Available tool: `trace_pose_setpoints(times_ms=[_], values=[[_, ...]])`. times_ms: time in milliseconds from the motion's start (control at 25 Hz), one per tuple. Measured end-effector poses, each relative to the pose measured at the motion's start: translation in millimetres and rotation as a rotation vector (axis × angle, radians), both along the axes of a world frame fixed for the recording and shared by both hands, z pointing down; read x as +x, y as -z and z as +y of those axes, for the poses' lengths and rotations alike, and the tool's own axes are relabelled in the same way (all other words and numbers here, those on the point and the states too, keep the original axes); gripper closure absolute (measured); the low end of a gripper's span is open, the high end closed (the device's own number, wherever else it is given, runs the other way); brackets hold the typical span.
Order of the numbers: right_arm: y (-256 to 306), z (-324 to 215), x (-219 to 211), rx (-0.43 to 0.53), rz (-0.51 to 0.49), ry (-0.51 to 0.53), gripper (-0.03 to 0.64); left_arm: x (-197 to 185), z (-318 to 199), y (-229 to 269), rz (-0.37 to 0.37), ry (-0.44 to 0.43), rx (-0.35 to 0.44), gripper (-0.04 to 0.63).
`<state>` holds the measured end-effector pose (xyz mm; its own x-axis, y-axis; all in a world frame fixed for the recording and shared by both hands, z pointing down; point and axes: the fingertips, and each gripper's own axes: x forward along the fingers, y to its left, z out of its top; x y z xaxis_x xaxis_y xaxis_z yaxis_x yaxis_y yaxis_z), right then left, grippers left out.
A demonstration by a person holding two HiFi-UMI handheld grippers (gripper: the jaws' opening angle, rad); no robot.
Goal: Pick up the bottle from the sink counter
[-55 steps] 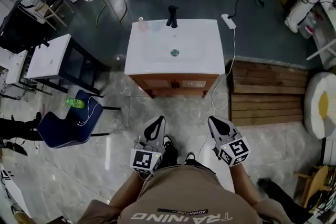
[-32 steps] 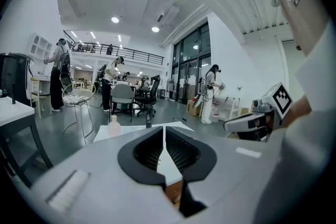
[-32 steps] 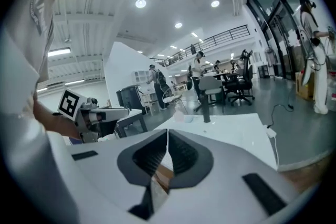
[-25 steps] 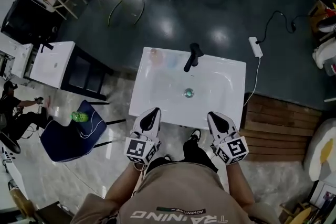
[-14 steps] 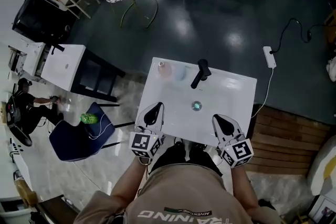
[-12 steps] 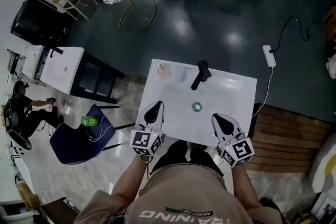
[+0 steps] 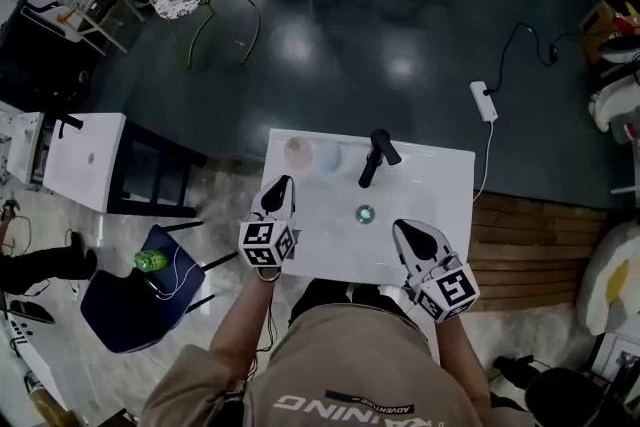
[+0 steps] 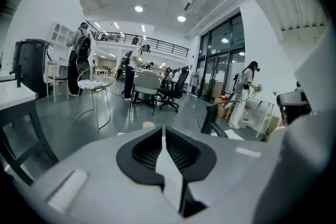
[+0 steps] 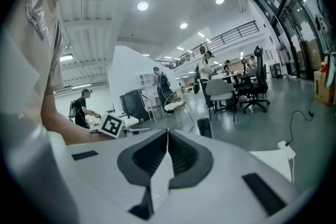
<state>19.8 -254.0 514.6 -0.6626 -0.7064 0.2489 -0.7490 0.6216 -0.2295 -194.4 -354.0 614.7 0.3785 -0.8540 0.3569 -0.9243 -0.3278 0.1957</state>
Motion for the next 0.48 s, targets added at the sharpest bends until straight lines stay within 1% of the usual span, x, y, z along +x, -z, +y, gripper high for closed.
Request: trace_pose_setpoints(times_ms=[80, 120, 200, 240, 320, 400, 480], values=[[-6.8, -3.1, -2.8, -0.019, 0.010, -0.023, 0.606, -3.8, -16.8, -8.1, -0.003, -0.016, -0.004, 0.582], [-11.7, -5.0, -2.9, -0.032, 0.010, -0.039, 0.606, -2.0, -25.2, -12.0, -0.016, -0.035, -0.006, 0.552], [-21.1, -7.4, -3.3, -0.060, 0.008, -0.067, 0.606, 3.4, -39.7, -21.4, -0.051, -0.068, -0.019, 0.443], [-25.2, -7.5, -4.4, -0.074, 0.010, -0.075, 0.606, 4.5, -45.4, -26.4, -0.064, -0.073, -0.023, 0.414], [-32.1, -8.4, -7.6, -0.093, 0.016, -0.082, 0.606, 3.7, -56.9, -35.7, -0.068, -0.065, -0.019, 0.408], [-36.8, -11.1, -10.3, -0.103, 0.026, -0.088, 0.606, 3.6, -68.6, -45.0, -0.055, -0.058, -0.017, 0.407], [-40.1, -13.1, -12.9, -0.111, 0.037, -0.095, 0.606, 5.1, -77.2, -54.0, -0.055, -0.066, -0.015, 0.405]])
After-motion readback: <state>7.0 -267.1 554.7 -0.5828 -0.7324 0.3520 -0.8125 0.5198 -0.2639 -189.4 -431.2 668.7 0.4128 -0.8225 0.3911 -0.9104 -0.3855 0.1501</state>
